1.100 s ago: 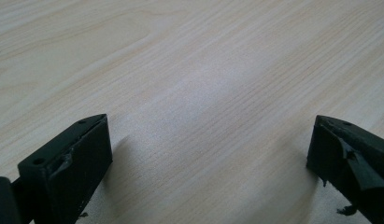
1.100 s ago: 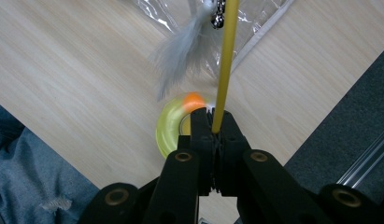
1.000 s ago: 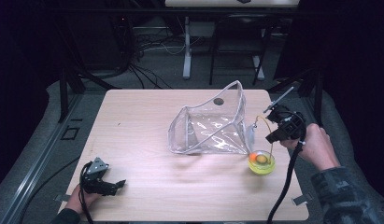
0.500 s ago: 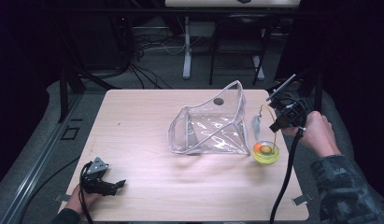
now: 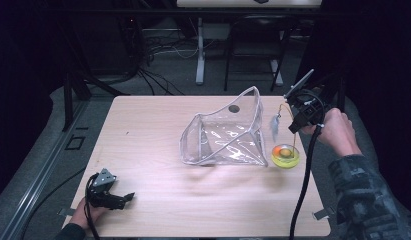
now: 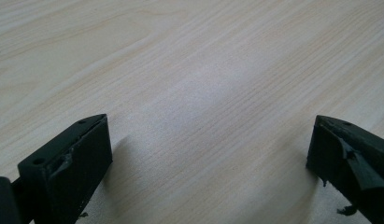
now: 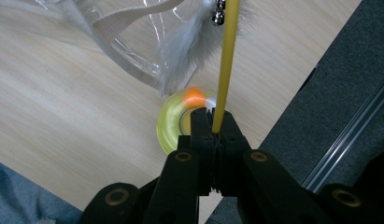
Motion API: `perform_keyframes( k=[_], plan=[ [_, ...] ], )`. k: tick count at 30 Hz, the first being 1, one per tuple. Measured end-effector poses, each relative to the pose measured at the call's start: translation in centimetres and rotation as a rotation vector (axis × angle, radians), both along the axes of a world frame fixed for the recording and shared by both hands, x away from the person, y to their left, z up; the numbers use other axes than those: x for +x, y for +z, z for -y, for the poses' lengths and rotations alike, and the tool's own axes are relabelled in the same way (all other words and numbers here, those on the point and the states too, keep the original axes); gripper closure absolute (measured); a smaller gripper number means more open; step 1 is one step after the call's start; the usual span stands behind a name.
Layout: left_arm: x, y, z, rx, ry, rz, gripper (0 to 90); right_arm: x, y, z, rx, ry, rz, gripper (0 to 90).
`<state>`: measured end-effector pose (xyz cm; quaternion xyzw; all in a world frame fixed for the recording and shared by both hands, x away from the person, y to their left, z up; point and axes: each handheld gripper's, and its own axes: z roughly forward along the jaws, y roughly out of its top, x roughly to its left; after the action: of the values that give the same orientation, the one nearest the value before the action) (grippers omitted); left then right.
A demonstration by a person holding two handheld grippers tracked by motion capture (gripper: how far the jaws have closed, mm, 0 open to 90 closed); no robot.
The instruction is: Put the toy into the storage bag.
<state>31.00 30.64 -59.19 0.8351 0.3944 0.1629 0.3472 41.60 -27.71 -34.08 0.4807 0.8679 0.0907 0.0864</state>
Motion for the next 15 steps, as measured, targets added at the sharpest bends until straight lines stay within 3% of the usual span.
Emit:
perform_keyframes(
  k=[11,15],
  plan=[
    [0.0,0.0,0.0,0.0,-0.002,-0.001,0.0,1.4,1.2,0.4,0.018,-0.035,0.012,88.1],
    [0.0,0.0,0.0,0.0,-0.001,-0.001,0.0,1.6,2.1,0.5,0.001,-0.037,0.013,88.1]
  ],
)
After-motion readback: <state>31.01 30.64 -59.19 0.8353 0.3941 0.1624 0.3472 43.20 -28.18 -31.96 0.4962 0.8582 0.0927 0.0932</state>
